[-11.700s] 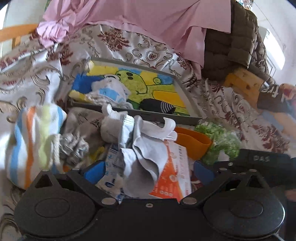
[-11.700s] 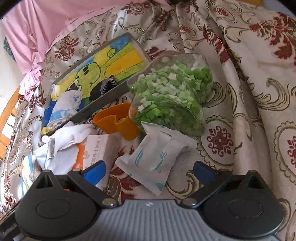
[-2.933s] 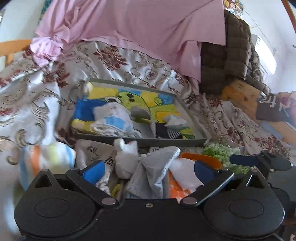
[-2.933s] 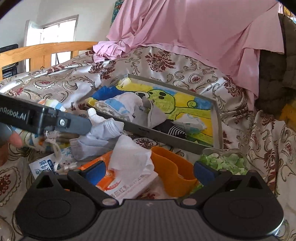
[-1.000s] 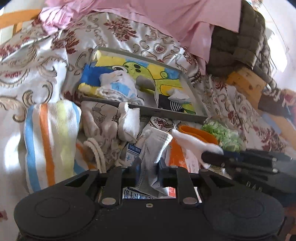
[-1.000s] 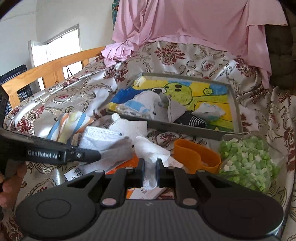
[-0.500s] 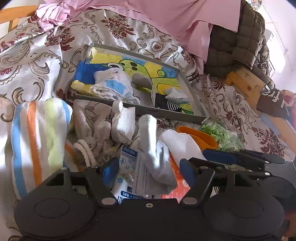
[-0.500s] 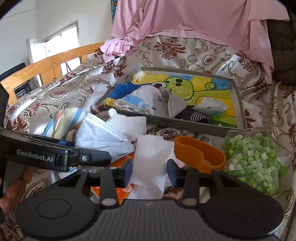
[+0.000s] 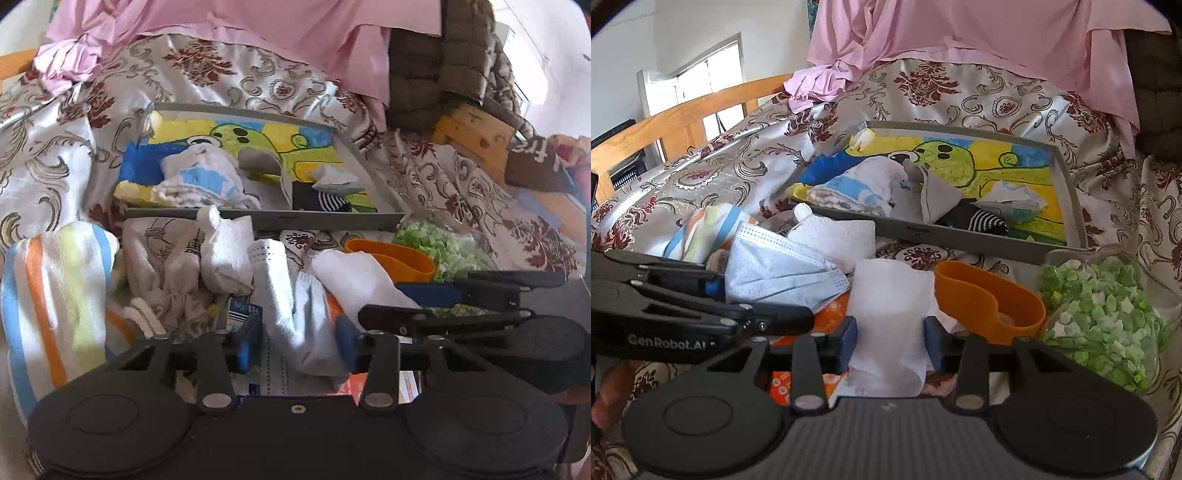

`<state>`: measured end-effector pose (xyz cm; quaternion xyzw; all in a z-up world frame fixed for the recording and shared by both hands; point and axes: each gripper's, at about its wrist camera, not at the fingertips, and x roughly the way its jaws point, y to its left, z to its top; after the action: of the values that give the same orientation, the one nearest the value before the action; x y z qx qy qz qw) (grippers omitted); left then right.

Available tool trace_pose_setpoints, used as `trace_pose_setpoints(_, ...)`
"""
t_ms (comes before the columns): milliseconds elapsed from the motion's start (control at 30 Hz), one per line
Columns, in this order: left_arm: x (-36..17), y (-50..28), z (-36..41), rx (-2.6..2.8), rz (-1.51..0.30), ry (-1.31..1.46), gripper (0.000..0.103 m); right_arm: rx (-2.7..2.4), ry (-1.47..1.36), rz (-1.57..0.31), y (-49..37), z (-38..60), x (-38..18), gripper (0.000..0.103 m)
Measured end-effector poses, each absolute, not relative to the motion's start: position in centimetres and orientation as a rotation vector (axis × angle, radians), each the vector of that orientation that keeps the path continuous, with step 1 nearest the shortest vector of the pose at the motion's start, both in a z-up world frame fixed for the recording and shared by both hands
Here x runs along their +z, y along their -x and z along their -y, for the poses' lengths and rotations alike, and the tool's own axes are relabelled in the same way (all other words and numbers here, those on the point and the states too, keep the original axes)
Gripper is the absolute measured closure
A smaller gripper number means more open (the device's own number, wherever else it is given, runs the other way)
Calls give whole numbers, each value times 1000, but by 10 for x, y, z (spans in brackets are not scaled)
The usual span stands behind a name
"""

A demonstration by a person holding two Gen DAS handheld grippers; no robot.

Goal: Organize soft objects
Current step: 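Carry the sock and tissue onto the painted tray and open both tools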

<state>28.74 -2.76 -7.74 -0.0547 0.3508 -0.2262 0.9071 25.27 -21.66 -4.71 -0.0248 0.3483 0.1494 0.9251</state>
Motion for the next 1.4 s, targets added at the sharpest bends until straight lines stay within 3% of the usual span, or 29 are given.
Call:
trace_pose_setpoints(200, -74, -284, 31, -450, -694, 66, 73, 313, 48, -722, -254, 215, -48, 71)
trace_pose_setpoints(300, -74, -283, 30, -450, -688, 65, 77, 312, 19, -734, -255, 218, -48, 74)
trace_pose_setpoints(433, -72, -281, 30, -450, -670, 71, 82, 296, 15, -735, -255, 219, -48, 88)
trace_pose_setpoints(533, -69, -279, 30, -450, -646, 72, 83, 291, 28, -728, -253, 217, -48, 91)
trace_pose_setpoints(1200, -21, -262, 11, -422, -421, 220, 83, 244, -6, -556, -247, 232, -20, 91)
trace_pose_setpoints(1400, -11, -288, 13, -398, -411, 236, 83, 222, -81, -475, -265, 248, -6, 91)
